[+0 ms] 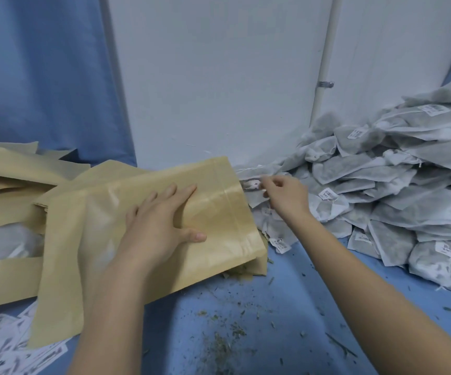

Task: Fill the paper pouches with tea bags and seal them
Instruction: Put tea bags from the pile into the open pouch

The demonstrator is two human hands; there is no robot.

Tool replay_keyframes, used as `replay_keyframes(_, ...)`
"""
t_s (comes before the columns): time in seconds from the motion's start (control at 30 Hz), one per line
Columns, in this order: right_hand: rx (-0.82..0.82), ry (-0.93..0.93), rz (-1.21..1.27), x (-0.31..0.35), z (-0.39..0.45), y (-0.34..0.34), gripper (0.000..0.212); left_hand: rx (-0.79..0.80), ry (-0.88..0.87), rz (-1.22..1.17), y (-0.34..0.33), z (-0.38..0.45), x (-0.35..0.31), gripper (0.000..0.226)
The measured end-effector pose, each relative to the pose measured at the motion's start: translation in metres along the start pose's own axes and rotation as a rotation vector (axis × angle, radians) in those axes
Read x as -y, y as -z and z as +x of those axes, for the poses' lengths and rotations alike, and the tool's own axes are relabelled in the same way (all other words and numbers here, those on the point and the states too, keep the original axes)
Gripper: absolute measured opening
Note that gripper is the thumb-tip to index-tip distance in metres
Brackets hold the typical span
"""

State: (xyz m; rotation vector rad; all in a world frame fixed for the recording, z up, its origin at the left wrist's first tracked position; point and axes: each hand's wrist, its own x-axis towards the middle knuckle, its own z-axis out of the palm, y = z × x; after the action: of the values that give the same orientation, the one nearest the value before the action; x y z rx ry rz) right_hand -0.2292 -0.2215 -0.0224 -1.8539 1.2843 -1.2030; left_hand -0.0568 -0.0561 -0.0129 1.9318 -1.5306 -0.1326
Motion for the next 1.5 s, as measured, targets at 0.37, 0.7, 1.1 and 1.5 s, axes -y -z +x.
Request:
replay_keyframes(0.37, -0.077, -0.428, 0.53, -0.042, 0.016, -0.023, 0.016, 0.006, 0.046, -0.015, 0.0, 0.001, 0.008, 0.09)
replay_keyframes(0.7, 0.135, -0.221, 0.823, -0.035, -0.034, 0.046, 0.036, 0.046, 0.015, -0.032, -0.001, -0.001, 0.002, 0.09)
replay_keyframes(1.1, 0.619, 0.072, 0.114, 0.027, -0.039, 0.015, 0.016, 0.045, -0.21, -0.315, -0.005, -0.001, 0.0, 0.062)
replay_keyframes(1.5, -0.054, -0.021, -0.108, -0.013, 0.019, -0.015, 0.026, -0.192, -0.122, -0.327, -0.007, 0.001, 0.015, 0.073)
